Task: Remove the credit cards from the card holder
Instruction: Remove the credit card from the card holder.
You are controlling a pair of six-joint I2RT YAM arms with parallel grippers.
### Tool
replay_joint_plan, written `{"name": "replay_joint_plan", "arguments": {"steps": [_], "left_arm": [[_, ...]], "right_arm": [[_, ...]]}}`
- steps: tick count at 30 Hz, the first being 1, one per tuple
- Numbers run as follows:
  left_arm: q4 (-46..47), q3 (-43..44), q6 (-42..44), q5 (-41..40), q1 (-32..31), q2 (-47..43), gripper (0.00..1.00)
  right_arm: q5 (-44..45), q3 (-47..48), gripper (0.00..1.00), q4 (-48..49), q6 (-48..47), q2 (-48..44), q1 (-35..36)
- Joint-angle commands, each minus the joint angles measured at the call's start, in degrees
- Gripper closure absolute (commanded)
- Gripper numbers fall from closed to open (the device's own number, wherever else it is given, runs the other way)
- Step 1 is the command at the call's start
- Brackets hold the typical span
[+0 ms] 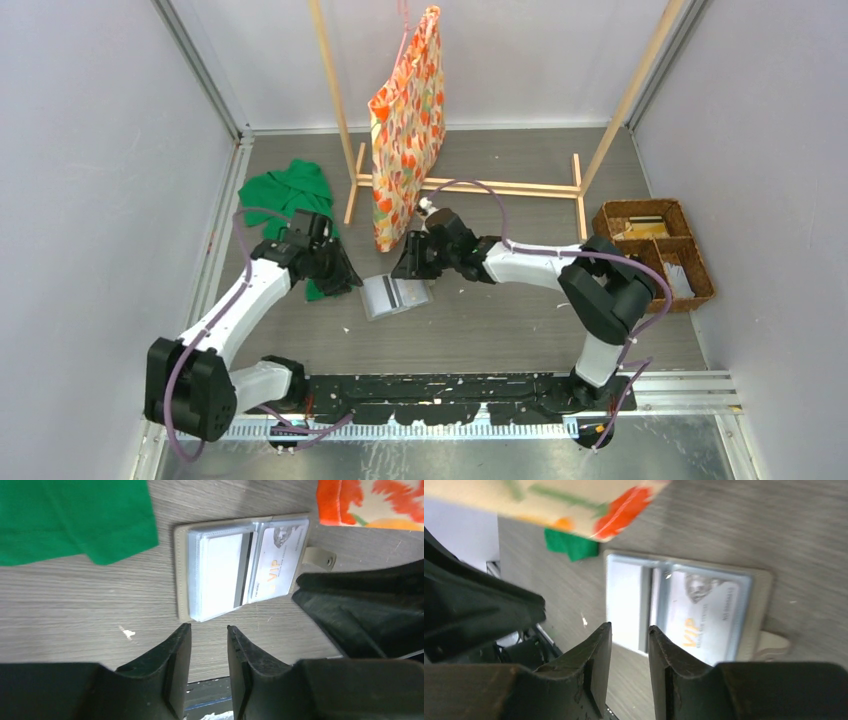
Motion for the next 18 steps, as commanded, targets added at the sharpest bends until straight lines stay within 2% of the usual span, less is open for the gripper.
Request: {"name": "replay_joint_plan", "arguments": {"steps": [1, 6, 13, 18], "left_arm": [[9.9, -4.5, -2.4, 5.0, -1.3, 3.7, 0.68], [18.8, -8.9, -3.9, 8.6, -1.4, 7.0, 0.75], [18.3, -7.8, -2.1, 7.3, -1.4, 8.5, 0.75], [19.8, -8.0, -2.1, 7.0, -1.4, 11.4, 0.75]], "right_arm": [[-0.9, -0.6, 0.63, 1.3, 3.1, 1.5, -1.4], [-1.9, -0.7, 0.68, 1.5, 3.9, 4.2, -2.1], [-6.8, -0.8, 0.69, 5.3, 5.1, 7.6, -3.1], [-7.2, -1.1, 0.69, 6.5, 6.0, 8.7, -3.1]]}}
